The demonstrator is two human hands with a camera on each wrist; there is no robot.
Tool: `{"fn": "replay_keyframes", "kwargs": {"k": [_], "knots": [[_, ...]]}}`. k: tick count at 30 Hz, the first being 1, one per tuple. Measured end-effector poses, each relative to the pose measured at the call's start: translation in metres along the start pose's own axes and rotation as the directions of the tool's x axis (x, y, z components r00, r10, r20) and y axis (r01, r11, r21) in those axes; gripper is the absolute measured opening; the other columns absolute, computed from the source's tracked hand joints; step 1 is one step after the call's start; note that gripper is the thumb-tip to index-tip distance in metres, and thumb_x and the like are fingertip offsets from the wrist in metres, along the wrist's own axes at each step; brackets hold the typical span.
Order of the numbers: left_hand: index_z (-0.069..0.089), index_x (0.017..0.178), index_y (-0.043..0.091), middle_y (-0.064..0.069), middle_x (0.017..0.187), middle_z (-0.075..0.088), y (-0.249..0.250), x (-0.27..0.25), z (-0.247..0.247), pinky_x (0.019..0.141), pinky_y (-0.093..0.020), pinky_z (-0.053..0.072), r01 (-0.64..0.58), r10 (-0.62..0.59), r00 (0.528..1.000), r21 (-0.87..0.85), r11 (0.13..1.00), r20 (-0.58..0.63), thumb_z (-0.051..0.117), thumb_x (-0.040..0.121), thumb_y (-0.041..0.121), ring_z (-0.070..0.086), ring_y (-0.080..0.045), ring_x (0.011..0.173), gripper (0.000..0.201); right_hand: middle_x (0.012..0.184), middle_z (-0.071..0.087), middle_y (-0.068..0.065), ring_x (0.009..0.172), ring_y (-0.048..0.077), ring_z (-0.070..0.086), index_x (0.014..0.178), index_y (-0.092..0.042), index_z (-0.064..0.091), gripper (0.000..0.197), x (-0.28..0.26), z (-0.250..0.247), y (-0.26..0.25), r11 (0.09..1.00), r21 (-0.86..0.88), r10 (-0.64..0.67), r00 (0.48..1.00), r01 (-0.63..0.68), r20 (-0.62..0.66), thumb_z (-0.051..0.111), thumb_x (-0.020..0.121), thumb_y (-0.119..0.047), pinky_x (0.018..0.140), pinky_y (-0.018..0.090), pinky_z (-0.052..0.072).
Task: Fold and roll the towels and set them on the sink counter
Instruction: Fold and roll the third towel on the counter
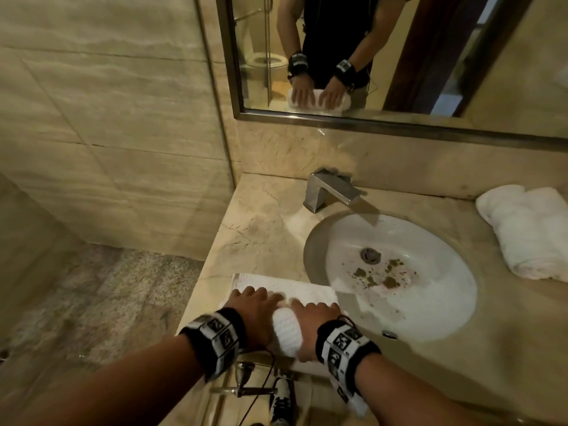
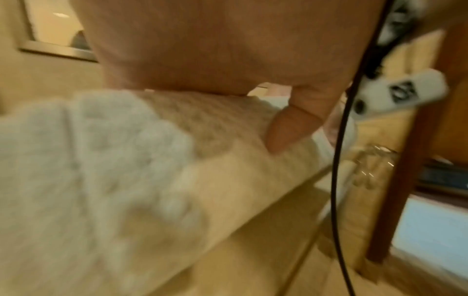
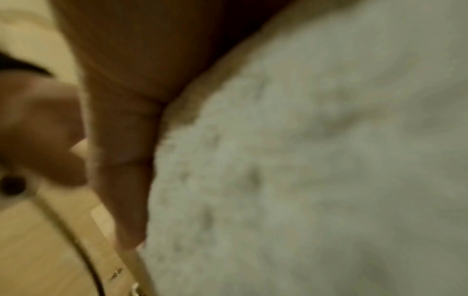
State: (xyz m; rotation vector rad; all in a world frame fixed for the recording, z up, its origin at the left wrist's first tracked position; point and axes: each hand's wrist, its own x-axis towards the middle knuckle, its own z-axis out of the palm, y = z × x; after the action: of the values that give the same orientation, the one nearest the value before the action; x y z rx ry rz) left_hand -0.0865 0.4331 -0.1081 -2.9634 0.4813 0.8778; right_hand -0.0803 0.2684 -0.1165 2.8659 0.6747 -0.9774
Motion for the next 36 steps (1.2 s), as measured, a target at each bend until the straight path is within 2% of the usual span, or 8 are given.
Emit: {"fn": "replay_keyframes", "kwargs": {"k": [3,7,15,21,23,25,30,36], "knots": [[-0.001,0.144,0.035,-0.005,0.147,0.029,-0.004,-0.016,0.027,0.106,-0.051,0.026,-0.055,0.078,0.989,0.181,0.982,-0.122,0.06,0.063,0.076,0.033,-0.03,0.128,0.11,0.133,0.053,0.002,0.116,0.026,0.054,0.143,-0.026,0.024,0.11,0.004,-0.011,0.009,0.996,0.084,-0.024,0.989,0.012,0.143,0.079,0.054,-0.057,0.095,0.042,0.047],[-0.01,0.139,0.039,-0.013,0.144,0.029,-0.006,-0.015,0.041,0.104,-0.055,0.024,-0.036,0.047,0.998,0.271,0.962,-0.035,0.071,0.064,0.066,0.032,-0.036,0.126,0.114,0.152,0.035,-0.002,0.133,0.022,0.039,0.151,-0.028,0.011,0.116,0.0,-0.018,0.016,0.977,0.214,-0.096,0.931,0.02,0.353,0.079,0.061,-0.057,0.109,0.036,0.036],[0.038,0.136,0.036,0.001,0.134,0.051,-0.004,0.01,-0.023,0.102,-0.045,0.038,-0.088,0.079,0.986,0.057,0.994,0.145,0.078,0.067,0.042,0.05,-0.026,0.123,0.08,0.147,0.032,0.006,0.131,0.03,0.037,0.147,-0.033,0.003,0.129,-0.012,-0.004,0.015,0.998,0.056,0.016,0.986,-0.026,0.167,0.08,0.049,-0.065,0.105,0.049,0.039],[0.021,0.141,0.044,0.0,0.143,0.035,-0.038,0.008,-0.006,0.106,-0.05,0.034,0.167,-0.176,0.984,-0.287,0.943,-0.002,0.079,0.039,0.064,0.035,-0.029,0.131,0.119,0.143,0.037,0.007,0.125,0.029,0.045,0.145,-0.028,0.016,0.124,-0.015,0.002,0.025,0.965,0.219,0.107,0.979,-0.144,0.172,0.077,0.046,-0.07,0.101,0.045,0.044],[0.008,0.147,0.035,-0.008,0.144,0.036,-0.052,0.001,0.011,0.107,-0.048,0.037,0.239,-0.326,0.945,-0.635,0.735,-0.021,0.082,0.031,0.063,0.039,-0.031,0.13,0.14,0.144,0.039,0.006,0.125,0.027,0.046,0.146,-0.027,0.016,0.126,-0.017,0.007,0.024,0.944,0.287,0.119,0.979,-0.164,0.168,0.076,0.044,-0.072,0.101,0.042,0.044],[0.01,0.148,0.02,-0.011,0.137,0.047,-0.05,0.0,0.034,0.102,-0.045,0.043,0.195,-0.361,0.93,-0.926,0.325,0.069,0.092,0.04,0.046,0.049,-0.029,0.123,0.138,0.141,0.044,0.004,0.121,0.026,0.049,0.145,-0.027,0.018,0.127,-0.018,0.012,0.023,0.926,0.334,0.128,0.98,-0.173,0.154,0.075,0.041,-0.073,0.098,0.04,0.045],[0.058,0.122,0.001,-0.023,0.117,0.065,-0.021,0.009,0.068,0.09,-0.062,0.048,-0.029,-0.346,0.926,-0.889,-0.457,0.148,0.094,0.052,0.024,0.063,-0.04,0.107,0.082,0.139,0.043,0.003,0.123,0.025,0.046,0.144,-0.025,0.022,0.127,-0.025,0.025,0.018,0.893,0.393,0.165,0.972,-0.219,0.167,0.074,0.038,-0.073,0.101,0.042,0.043],[0.06,0.115,0.0,-0.025,0.113,0.066,0.017,0.001,0.048,0.077,-0.05,0.053,0.003,-0.203,0.965,-0.78,-0.626,0.167,0.074,0.081,0.019,0.063,-0.04,0.104,0.041,0.13,0.052,-0.001,0.112,0.021,0.052,0.137,-0.026,0.033,0.115,-0.038,0.045,0.012,0.807,0.557,0.154,0.98,-0.197,0.125,0.079,0.039,-0.064,0.094,0.039,0.047]]}}
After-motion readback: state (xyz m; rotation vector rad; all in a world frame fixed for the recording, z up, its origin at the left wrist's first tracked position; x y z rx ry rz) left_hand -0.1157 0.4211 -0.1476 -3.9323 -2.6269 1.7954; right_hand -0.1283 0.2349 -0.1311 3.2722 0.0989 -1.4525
